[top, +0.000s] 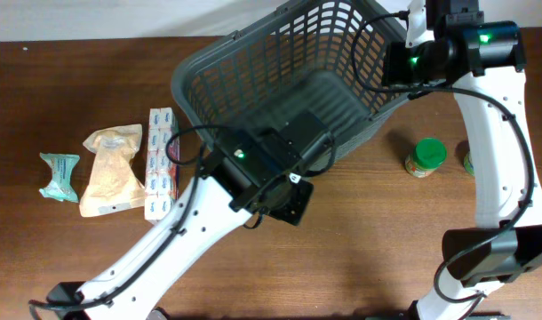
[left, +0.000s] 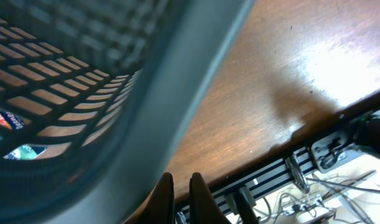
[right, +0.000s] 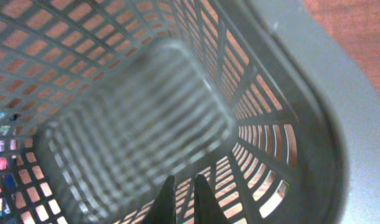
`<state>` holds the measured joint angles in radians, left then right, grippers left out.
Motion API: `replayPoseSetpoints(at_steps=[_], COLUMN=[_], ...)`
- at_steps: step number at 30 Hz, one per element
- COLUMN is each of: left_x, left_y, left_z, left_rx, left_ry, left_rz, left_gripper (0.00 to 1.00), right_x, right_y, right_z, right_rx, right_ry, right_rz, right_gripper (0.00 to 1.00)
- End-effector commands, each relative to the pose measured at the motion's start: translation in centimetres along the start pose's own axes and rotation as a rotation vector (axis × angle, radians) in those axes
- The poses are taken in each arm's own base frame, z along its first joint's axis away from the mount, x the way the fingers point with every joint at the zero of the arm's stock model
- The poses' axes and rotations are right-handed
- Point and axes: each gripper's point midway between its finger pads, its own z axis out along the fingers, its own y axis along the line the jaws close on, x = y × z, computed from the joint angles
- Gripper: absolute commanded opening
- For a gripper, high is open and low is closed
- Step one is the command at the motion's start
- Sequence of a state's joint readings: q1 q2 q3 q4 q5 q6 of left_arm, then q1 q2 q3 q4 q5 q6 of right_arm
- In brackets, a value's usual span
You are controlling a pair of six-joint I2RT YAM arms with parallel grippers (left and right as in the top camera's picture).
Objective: Pack container
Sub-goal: 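Grip the grey basket with both grippers and slide it back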
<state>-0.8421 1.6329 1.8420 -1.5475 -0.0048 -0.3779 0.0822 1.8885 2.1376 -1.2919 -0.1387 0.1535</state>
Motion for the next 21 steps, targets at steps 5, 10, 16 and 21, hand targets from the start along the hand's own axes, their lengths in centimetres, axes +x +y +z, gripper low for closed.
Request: replayPoseSetpoints(at_steps=[5, 10, 16, 21], left_x=[-0.2, -0.4, -1.1, -1.6], left_y=[-0.2, 0.4, 2.1, 3.7], left_z=[0.7, 0.7, 0.5, 0.3], left_rx=[-0.014, -0.051, -0.145, -0.194], left_ry=[-0.005, -0.019, -0.056, -0.071], left_rz=[0.039, 0.04, 0.039, 0.009], left_gripper=[0.02, 0.02, 0.02, 0.02], right_x=[1.4, 2.4, 3.0, 3.3], right_y=[-1.8, -3.0, -3.1, -3.1], right_z=[0.1, -0.1, -0.2, -0.2], right_rx=[0.118, 0.187, 0.191, 0.193], right_ry=[0.059, 0.097, 0.121, 0.131], right_rz=[0.046, 0.05, 0.05, 0.05], right_gripper=[0.04, 0.04, 0.04, 0.04])
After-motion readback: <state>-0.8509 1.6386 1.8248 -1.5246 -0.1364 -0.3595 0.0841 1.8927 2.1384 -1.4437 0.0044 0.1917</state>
